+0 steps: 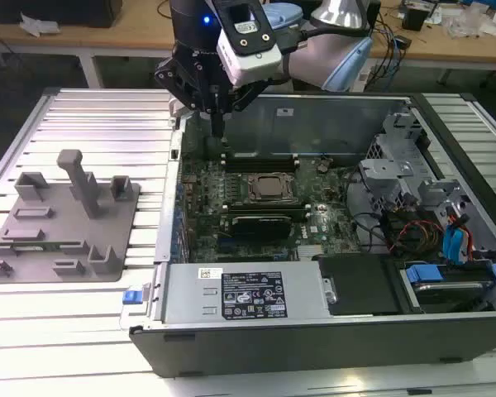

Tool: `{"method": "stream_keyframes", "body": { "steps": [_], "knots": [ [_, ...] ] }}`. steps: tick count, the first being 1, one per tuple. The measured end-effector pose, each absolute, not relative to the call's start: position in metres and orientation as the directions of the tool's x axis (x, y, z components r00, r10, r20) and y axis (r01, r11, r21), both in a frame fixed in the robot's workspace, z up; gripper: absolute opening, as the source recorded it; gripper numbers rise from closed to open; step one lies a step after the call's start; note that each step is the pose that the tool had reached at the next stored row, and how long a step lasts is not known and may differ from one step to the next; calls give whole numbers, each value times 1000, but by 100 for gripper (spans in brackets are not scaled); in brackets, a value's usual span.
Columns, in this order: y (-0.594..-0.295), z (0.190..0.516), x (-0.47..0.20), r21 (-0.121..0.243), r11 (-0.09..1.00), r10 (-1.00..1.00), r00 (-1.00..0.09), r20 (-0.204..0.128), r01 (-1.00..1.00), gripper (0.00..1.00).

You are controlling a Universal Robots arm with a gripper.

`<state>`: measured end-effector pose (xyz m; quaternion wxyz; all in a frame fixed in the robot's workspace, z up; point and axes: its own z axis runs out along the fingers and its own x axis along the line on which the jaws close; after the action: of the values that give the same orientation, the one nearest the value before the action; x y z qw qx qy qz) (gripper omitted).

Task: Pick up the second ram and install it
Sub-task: 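Reach for the second ram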

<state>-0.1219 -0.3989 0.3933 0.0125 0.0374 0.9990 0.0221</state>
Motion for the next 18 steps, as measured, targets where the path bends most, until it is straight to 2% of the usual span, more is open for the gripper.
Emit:
{"method": "stream_keyframes", "body": {
  "steps": [18],
  "knots": [
    [-398,393,-146,45,996,75,-997,-23,74,8]
  ]
}}
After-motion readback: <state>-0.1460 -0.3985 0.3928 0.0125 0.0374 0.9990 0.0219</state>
